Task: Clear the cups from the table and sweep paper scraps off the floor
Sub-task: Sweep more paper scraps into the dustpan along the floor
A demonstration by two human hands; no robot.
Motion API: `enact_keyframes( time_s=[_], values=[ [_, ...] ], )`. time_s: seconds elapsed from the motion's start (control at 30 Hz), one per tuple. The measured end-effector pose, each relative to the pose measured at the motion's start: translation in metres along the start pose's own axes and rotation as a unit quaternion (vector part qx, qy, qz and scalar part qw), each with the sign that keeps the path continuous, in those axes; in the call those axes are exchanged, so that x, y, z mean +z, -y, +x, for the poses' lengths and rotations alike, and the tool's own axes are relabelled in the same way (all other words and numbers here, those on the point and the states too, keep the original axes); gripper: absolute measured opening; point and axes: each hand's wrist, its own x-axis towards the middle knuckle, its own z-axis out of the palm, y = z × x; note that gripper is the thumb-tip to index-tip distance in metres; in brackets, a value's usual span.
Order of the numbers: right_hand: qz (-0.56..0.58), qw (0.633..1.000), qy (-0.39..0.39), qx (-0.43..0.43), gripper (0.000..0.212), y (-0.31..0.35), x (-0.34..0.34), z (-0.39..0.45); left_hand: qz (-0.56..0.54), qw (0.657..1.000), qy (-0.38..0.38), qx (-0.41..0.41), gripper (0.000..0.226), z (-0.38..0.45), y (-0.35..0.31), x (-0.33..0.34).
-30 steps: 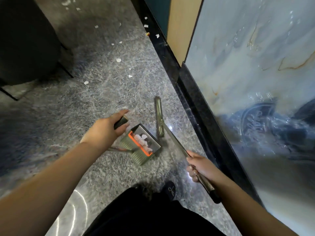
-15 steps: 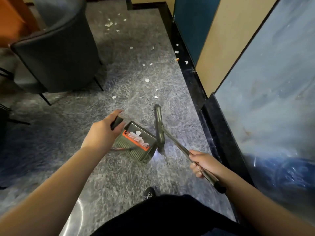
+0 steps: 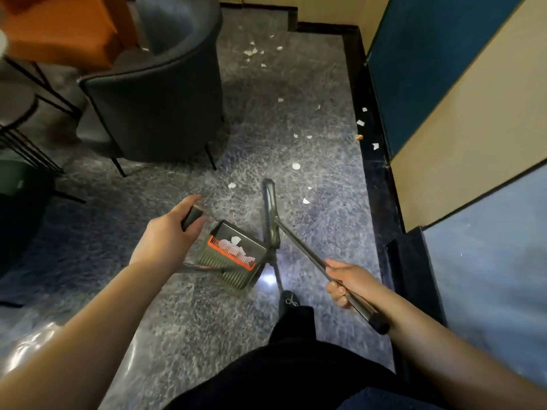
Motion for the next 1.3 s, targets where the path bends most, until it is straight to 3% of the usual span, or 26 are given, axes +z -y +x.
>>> enact_keyframes(
  time_s=[0.23,0.5,0.7,1.0,1.3],
  values=[
    [-0.062,0.997,0.043,0.007,0.048,0.114,0.017,0.059,-0.008,0.997,-0.049,-0.052,0.045,0.066,-0.015,-0.013],
    [-0.058,0.996,0.058,0.019,0.047,0.196,0.068,0.119,-0.023,0.991,-0.075,-0.108,0.044,0.130,-0.008,-0.035],
    [-0.065,0.995,0.060,0.043,0.044,0.254,0.109,0.168,-0.016,0.991,-0.053,-0.120,0.047,0.202,0.013,-0.052],
    [-0.087,0.994,0.049,0.051,0.048,0.295,0.162,0.231,-0.029,0.991,-0.051,-0.119,0.048,0.266,0.033,-0.072],
    [-0.112,0.984,0.075,0.113,0.035,0.346,0.207,0.315,-0.011,0.989,-0.016,-0.143,0.051,0.298,0.031,-0.076]
  ],
)
